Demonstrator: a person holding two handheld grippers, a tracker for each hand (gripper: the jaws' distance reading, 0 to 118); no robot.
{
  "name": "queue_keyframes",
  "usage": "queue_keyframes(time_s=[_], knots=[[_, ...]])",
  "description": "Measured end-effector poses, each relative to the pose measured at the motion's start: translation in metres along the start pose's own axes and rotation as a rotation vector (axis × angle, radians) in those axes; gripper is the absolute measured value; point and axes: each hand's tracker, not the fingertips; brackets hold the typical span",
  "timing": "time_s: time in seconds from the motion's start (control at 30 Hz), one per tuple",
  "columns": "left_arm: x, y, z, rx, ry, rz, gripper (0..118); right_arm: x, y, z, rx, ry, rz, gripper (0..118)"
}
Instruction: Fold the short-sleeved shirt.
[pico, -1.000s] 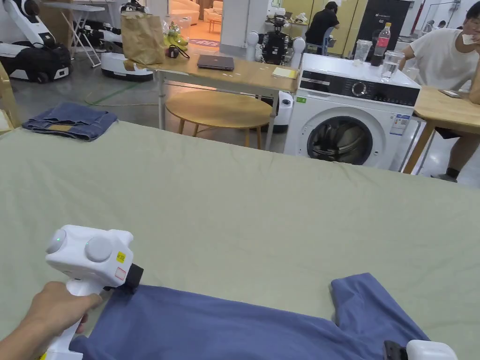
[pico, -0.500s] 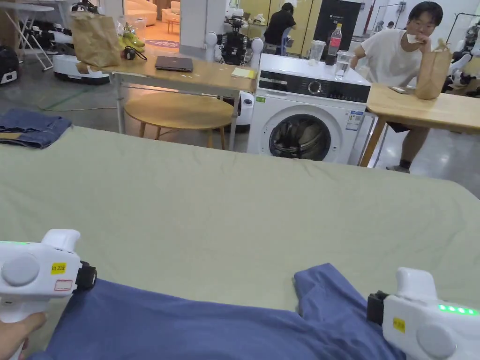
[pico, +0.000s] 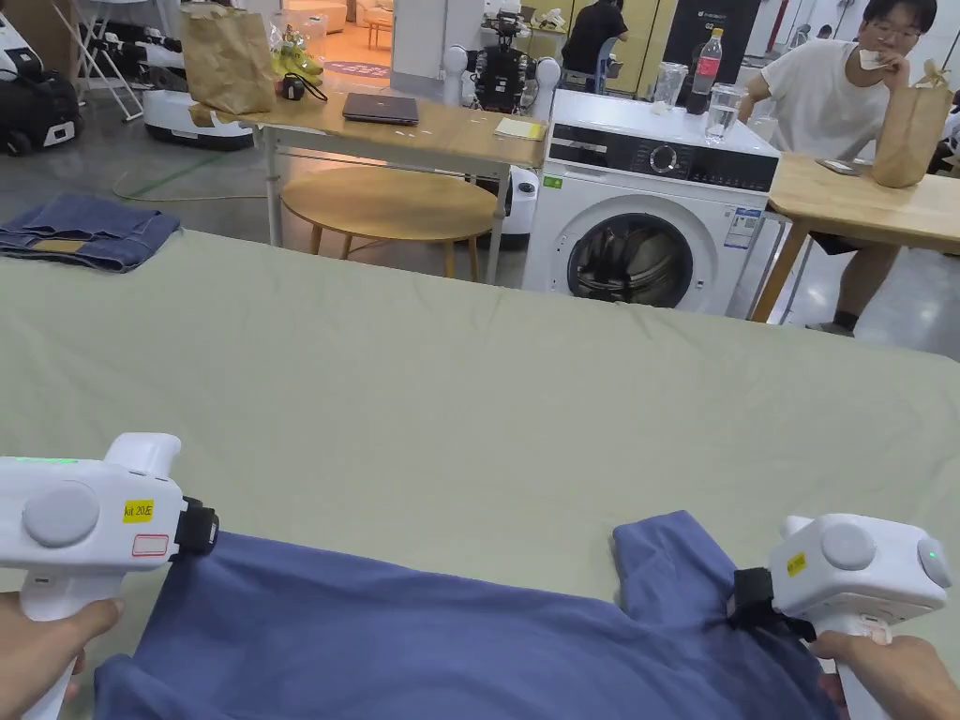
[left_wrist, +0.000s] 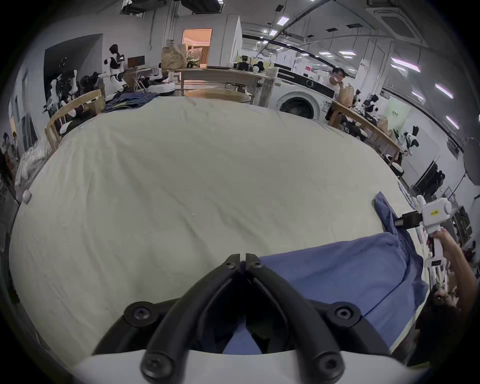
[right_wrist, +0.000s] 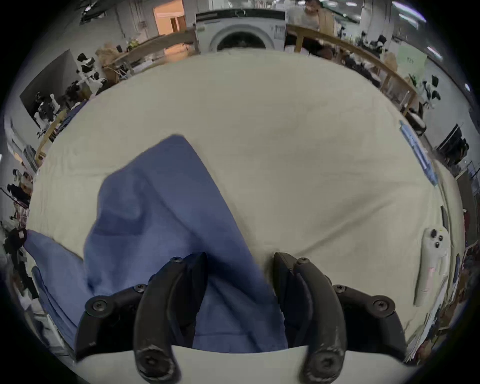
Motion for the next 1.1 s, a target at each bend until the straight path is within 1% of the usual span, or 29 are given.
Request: queue_keyframes(time_s=[0.07, 0.1, 0.13, 0.17, 0.2, 0.23, 0.27, 0.3, 0.33, 0.4, 0.5, 0.57, 0.7, 0.83, 0.97, 1.1], knots=[[0.0, 0.0, 0.001, 0.0, 0.002, 0.002, 0, 0.0, 0.001, 0.003, 0.004, 0.0, -0.001, 51], [0.0, -0.001, 0.001, 0.0, 0.002, 0.001, 0, -0.001, -0.001, 0.004, 0.005, -0.006, 0.006, 45], [0.0, 0.0, 0.0, -0.001, 0.002, 0.0, 0, -0.003, -0.004, 0.004, 0.027, -0.018, 0.048, 34], [0.0, -0.001, 0.0, 0.0, 0.004, -0.001, 0, -0.006, -0.006, 0.004, 0.034, -0.027, 0.087, 20], [0.0, -0.001, 0.0, -0.001, 0.003, 0.001, 0, -0.014, -0.01, 0.007, 0.036, -0.034, 0.109, 3], [0.0, -0.001, 0.0, -0.002, 0.003, 0.004, 0, -0.014, -0.011, 0.008, 0.035, -0.023, 0.103, 0], [0.002, -0.001, 0.001, -0.004, 0.003, 0.01, 0, -0.012, -0.012, 0.011, 0.039, -0.006, 0.101, 0], [0.002, -0.001, 0.001, -0.004, 0.003, 0.011, 0, -0.01, -0.016, 0.018, 0.074, -0.018, 0.094, 0], [0.002, -0.001, 0.003, -0.003, 0.001, 0.013, 0, -0.018, -0.023, 0.031, 0.091, -0.014, 0.092, 0], [0.004, -0.001, 0.008, 0.004, -0.006, 0.012, 0, -0.017, -0.031, 0.046, 0.137, 0.002, 0.089, 0], [0.002, -0.001, 0.017, 0.015, -0.007, 0.008, 0, -0.02, -0.048, 0.085, 0.218, 0.008, 0.068, 0], [-0.001, -0.003, 0.026, 0.028, -0.019, 0.017, 0, -0.019, -0.062, 0.109, 0.258, 0.02, 0.074, 0], [-0.004, -0.01, 0.05, 0.055, -0.035, 0.015, 0, -0.02, -0.091, 0.157, 0.334, 0.003, 0.104, 0], [-0.009, -0.022, 0.079, 0.081, -0.049, 0.009, 0, -0.016, -0.125, 0.2, 0.385, -0.001, 0.11, 0], [-0.013, -0.036, 0.103, 0.092, -0.063, -0.008, 0, -0.01, -0.156, 0.224, 0.42, -0.004, 0.113, 0], [-0.019, -0.058, 0.119, 0.084, -0.081, -0.008, 0, -0.004, -0.193, 0.236, 0.42, -0.017, 0.12, 0]])
